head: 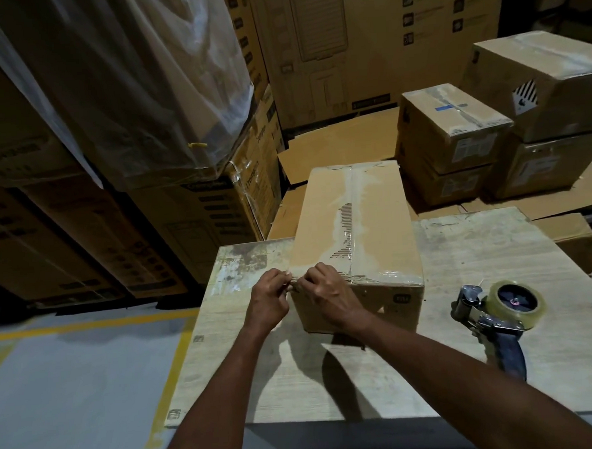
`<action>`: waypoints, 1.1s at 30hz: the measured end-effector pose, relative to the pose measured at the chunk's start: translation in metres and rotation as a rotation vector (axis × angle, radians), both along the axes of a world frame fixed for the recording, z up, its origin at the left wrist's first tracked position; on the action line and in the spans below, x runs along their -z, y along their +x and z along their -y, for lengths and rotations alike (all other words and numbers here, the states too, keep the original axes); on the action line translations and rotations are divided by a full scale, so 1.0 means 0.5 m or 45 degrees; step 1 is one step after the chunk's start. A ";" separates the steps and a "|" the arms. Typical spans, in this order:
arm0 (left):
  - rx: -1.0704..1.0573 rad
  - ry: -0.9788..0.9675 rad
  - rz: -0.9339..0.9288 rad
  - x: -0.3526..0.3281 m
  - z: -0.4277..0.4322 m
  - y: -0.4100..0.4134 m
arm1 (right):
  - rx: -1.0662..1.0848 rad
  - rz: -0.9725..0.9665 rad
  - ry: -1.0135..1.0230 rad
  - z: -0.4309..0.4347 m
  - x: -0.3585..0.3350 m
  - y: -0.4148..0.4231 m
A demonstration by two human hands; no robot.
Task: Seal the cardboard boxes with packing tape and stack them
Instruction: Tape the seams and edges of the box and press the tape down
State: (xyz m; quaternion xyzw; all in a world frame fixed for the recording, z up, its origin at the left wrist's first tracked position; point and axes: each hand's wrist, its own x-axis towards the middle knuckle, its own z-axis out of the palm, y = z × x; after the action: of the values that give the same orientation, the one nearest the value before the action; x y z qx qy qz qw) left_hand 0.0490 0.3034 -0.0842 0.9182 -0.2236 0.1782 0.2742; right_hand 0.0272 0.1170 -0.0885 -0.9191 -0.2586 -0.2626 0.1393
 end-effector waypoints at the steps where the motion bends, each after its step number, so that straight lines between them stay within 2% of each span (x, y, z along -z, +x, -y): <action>1: 0.005 -0.004 -0.006 0.001 -0.001 0.002 | -0.006 -0.003 -0.014 0.000 0.000 0.001; 19: -0.018 0.114 0.067 -0.016 0.008 -0.013 | 0.060 0.053 0.023 0.257 0.008 -0.090; 22: -0.041 0.095 0.042 -0.018 0.009 -0.018 | 0.046 -0.040 0.073 0.267 0.004 -0.091; 27: 0.036 0.189 0.061 -0.025 -0.003 -0.002 | -0.040 -0.350 0.087 0.303 -0.036 -0.087; 29: 0.110 0.316 0.079 -0.037 -0.018 0.009 | 0.045 -0.406 0.204 0.313 -0.062 -0.089; 31: 0.175 0.458 0.114 -0.052 -0.030 0.027 | 0.251 -0.422 0.350 0.322 -0.081 -0.078; 33: 0.189 0.465 0.110 -0.068 -0.028 0.042 | 0.439 -0.454 0.438 0.332 -0.092 -0.053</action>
State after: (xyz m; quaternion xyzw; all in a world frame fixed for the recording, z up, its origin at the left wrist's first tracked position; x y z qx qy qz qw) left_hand 0.0701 0.3172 -0.0503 0.9252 -0.3308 0.1530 0.1059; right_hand 0.0005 -0.0489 -0.0425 -0.9439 -0.0220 -0.1569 0.2896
